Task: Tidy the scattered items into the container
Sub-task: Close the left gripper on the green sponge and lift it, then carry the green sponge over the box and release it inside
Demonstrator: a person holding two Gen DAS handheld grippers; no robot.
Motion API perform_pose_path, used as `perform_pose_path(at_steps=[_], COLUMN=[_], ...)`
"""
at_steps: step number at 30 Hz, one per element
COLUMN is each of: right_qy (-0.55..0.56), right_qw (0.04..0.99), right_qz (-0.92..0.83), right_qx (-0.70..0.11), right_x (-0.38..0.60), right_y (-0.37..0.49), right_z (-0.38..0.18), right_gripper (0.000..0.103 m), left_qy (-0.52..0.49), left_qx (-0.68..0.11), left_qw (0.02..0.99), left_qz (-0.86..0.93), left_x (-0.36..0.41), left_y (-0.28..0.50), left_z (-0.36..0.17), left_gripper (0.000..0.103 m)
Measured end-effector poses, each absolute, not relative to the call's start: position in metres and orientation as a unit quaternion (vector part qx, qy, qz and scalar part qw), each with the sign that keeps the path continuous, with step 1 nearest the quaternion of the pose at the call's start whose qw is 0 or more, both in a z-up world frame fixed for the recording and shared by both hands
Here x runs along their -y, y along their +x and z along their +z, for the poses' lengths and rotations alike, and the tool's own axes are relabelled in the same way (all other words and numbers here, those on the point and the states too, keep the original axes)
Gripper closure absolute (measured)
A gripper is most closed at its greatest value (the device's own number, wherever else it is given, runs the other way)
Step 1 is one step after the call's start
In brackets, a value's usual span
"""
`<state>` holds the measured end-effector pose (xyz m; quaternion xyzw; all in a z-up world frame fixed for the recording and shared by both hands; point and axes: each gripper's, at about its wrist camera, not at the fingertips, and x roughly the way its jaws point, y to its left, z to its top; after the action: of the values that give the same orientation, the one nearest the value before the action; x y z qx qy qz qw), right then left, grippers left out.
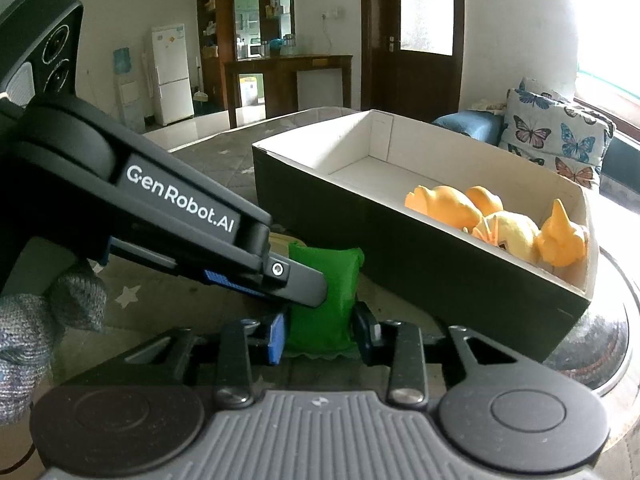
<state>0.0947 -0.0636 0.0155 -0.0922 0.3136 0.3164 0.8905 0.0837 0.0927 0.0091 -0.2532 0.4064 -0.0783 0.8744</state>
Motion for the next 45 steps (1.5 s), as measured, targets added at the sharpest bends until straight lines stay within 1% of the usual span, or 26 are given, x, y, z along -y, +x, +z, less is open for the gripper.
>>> perform_pose_path(at_steps=[9,20,27,35,39,45], right_qy=[-0.085,-0.086,-0.08,-0.067,-0.064,-0.064], right_qw=[0.906,0.934,0.94,0.941,0.94,0.942], right_qz=[0.305,0.256,0.229,0.21,0.208,0.205], right_qx=[-0.279,-0.236,-0.24,-0.256,-0.261,-0.257], right_x=[0.077,0.091,0.096,0.096,0.099,0.099], right_y=[0.087,0.111,0.145,0.181,0.188,0.188], right_z=[0.041,0.074,0.074,0.061,0.055,0.054], right_gripper=[0.069,0.069,0.069,0.069,0.068,0.067], left_qy=[-0.244,-0.229,-0.227,-0.227,-0.237,-0.239], left_qx=[-0.379,-0.342,-0.344,-0.355,-0.357,-0.346], left_qw=[0.887,0.902,0.9,0.897,0.894,0.898], left_qz=[-0.104,-0.133,-0.141,-0.136,-0.131,-0.128], left_x=[-0.085,-0.06,-0.049,-0.049,-0.052,-0.061], left_y=[0.079,0.116,0.153,0.19,0.193,0.19], left_z=[0.036,0.069,0.067,0.053,0.046,0.05], left_gripper=[0.079,0.079,0.079,0.079,0.079,0.079])
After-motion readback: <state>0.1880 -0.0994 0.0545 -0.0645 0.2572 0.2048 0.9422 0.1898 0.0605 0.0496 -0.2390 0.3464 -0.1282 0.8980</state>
